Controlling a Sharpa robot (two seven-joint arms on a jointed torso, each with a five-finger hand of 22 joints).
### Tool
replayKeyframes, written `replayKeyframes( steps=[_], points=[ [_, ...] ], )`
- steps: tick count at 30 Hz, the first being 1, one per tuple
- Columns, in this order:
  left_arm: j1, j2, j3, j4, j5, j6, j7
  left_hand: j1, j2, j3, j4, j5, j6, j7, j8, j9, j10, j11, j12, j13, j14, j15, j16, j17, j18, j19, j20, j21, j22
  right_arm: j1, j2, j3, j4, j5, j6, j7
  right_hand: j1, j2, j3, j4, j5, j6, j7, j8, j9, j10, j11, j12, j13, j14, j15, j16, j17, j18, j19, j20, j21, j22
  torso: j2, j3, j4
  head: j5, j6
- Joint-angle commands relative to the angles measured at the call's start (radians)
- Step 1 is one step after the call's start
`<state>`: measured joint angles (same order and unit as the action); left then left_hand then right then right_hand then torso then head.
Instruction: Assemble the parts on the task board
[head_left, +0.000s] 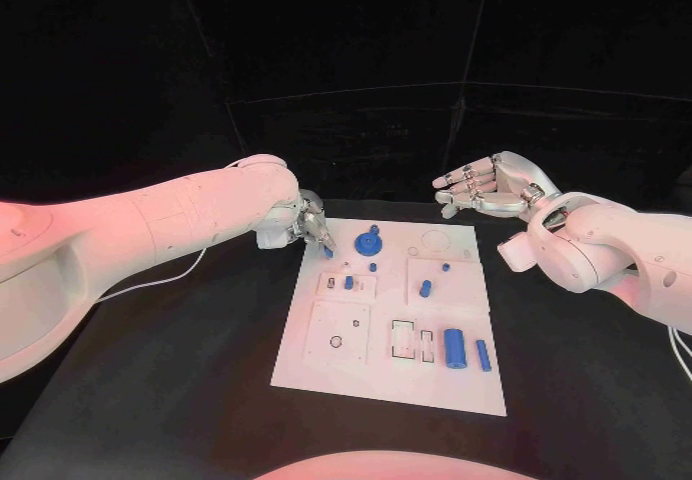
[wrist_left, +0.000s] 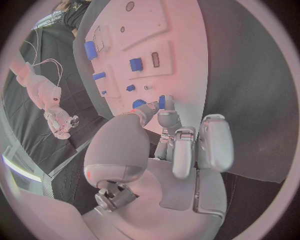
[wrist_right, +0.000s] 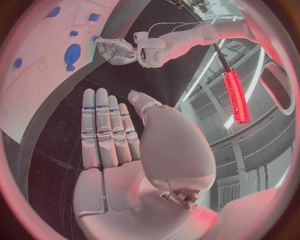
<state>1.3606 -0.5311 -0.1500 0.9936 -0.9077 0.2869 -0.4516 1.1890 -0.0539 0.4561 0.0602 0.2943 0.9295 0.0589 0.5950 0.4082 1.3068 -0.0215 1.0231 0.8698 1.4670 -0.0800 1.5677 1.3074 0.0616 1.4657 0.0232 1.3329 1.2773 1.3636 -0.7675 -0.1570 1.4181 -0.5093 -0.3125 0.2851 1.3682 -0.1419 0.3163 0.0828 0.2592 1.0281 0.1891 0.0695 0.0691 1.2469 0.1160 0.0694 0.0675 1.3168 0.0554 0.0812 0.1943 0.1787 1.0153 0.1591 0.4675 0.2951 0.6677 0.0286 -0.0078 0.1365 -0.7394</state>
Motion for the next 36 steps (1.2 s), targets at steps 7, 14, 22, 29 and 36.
replayKeyframes(
  steps=[7, 14, 22, 29, 36],
  points=[
    [0.002, -0.077, -0.001, 0.127, 0.09, -0.12, 0.032, -0.03, -0.017, 0.159, -0.137, 0.066, 0.011, -0.006, 0.021, 0.007, 0.015, -0.003, 0.007, 0.002, 0.104, -0.002, 0.003, 0.263, 0.006, 0.017, 0.003, 0.003, 0.006, 0.002, 0.0, 0.001, -0.001, 0.004, 0.002, 0.005, -0.005, 0.005, 0.0, -0.005, 0.004, -0.009, 0.001, -0.004, 0.001, -0.009, 0.001, -0.001, -0.001, 0.004, 0.005, -0.004, -0.001, 0.003, 0.0, 0.006, -0.005, -0.001, 0.0, 0.0004, -0.0007, 0.003, 0.001],
    [-0.001, -0.142, -0.005, 0.232, 0.05, -0.187, 0.054, -0.033, -0.023, 0.165, -0.141, 0.074, 0.012, -0.007, 0.025, 0.008, 0.017, -0.004, 0.007, 0.002, 0.104, -0.003, 0.003, 0.263, 0.005, 0.019, 0.002, 0.006, 0.011, 0.002, 0.001, 0.001, -0.005, 0.004, 0.003, 0.004, -0.005, 0.005, 0.001, -0.005, 0.006, -0.009, 0.001, -0.004, 0.001, -0.009, 0.001, -0.001, -0.001, 0.004, 0.005, -0.004, -0.001, 0.003, 0.0, 0.006, -0.005, -0.001, 0.0, -0.0007, -0.0016, 0.004, 0.003],
    [-0.013, -0.193, -0.014, 0.314, -0.024, -0.259, 0.073, -0.034, -0.029, 0.17, -0.146, 0.076, 0.015, -0.009, 0.029, 0.009, 0.022, -0.006, 0.011, 0.006, 0.104, -0.004, 0.003, 0.263, 0.004, 0.021, 0.001, 0.012, 0.018, 0.002, 0.001, 0.0, -0.008, 0.004, 0.003, 0.005, -0.005, 0.005, 0.001, -0.006, 0.008, -0.009, 0.001, -0.003, 0.001, -0.009, 0.001, -0.001, -0.001, 0.005, 0.005, -0.004, -0.001, 0.003, 0.0, 0.006, -0.005, -0.001, 0.0, -0.0001, -0.001, 0.007, 0.003],
    [-0.013, -0.193, -0.014, 0.314, -0.024, -0.259, 0.073, -0.034, -0.029, 0.17, -0.146, 0.076, 0.015, -0.009, 0.029, 0.009, 0.022, -0.006, 0.011, 0.006, 0.104, -0.004, 0.003, 0.263, 0.004, 0.021, 0.001, 0.012, 0.018, 0.002, 0.001, 0.0, -0.008, 0.004, 0.003, 0.005, -0.005, 0.005, 0.001, -0.006, 0.008, -0.009, 0.001, -0.003, 0.001, -0.009, 0.001, -0.001, -0.001, 0.005, 0.005, -0.004, -0.001, 0.003, 0.0, 0.006, -0.005, -0.001, 0.0, -0.0001, -0.001, 0.007, 0.003],
    [-0.049, -0.224, -0.021, 0.375, -0.13, -0.291, 0.063, -0.034, -0.035, 0.174, -0.152, 0.077, 0.019, -0.01, 0.032, 0.01, 0.028, -0.007, 0.018, 0.014, 0.104, -0.005, 0.003, 0.263, 0.002, 0.024, 0.0, 0.016, 0.024, 0.002, 0.002, 0.0, -0.01, 0.004, 0.004, 0.005, -0.005, 0.005, 0.001, -0.006, 0.008, -0.009, 0.001, -0.003, 0.001, -0.009, 0.001, -0.001, -0.001, 0.005, 0.005, -0.004, -0.001, 0.003, 0.0, 0.006, -0.005, -0.001, 0.002, -0.0008, -0.0027, 0.011, 0.0]
  ],
)
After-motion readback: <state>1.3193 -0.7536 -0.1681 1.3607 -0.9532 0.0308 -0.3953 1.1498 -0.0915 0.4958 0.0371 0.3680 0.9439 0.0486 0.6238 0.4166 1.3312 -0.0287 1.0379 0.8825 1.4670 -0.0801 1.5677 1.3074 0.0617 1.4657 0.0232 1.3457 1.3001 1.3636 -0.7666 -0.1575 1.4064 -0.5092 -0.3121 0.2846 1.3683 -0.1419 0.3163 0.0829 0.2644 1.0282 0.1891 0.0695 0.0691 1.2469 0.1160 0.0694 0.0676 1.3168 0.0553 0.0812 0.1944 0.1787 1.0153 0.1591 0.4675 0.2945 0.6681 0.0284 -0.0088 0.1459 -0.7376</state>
